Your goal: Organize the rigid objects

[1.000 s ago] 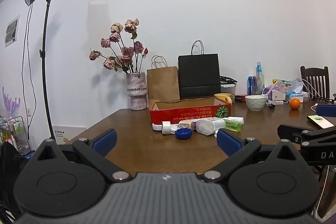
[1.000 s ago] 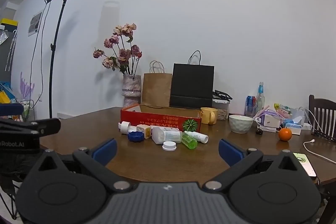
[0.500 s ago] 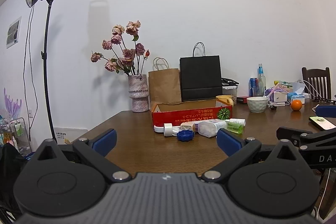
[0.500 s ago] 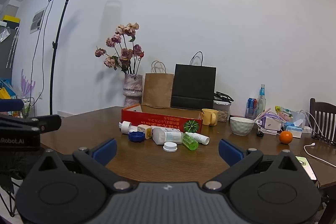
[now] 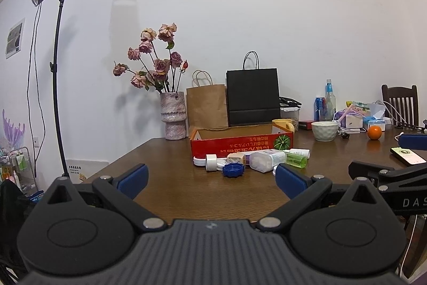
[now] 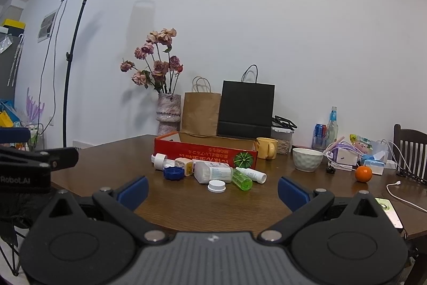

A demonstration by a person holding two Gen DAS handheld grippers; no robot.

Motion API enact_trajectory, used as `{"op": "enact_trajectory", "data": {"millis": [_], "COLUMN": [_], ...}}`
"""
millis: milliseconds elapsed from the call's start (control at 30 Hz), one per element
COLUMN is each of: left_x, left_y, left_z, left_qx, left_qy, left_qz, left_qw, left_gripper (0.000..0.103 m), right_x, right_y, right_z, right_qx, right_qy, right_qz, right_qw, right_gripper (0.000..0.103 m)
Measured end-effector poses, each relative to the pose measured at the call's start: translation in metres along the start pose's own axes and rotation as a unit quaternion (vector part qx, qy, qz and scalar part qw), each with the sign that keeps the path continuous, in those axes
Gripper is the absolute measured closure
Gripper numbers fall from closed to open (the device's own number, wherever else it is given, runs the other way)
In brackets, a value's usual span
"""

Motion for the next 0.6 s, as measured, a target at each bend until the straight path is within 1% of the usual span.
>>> {"op": "enact_trajectory", "data": {"millis": [600], "left_x": [-0.0007], "left_y": [-0.0014], "left_z": [-0.0024], "left_qx": [0.011], "left_qy": [0.004], "left_qz": [-0.006], "left_qw": [0.9999], "left_gripper": [0.0], "right_x": [0.0003], "right_y": [-0.0025], "right_z": [-0.0056], "right_qx": [0.003], "right_qy": [-0.001], "right_qz": [0.001], "right_qw": [1.0], "right_gripper": [0.0]}}
Point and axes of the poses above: each gripper's, at about its wrist camera, not at the fingertips, and y roughly against the way its jaws point, x to its left, z to its top, the point moved 4 cm from there along -y, roughly the way its jaws point, and after that the axes turned 2 degrees about x, right-handed, at the moved point
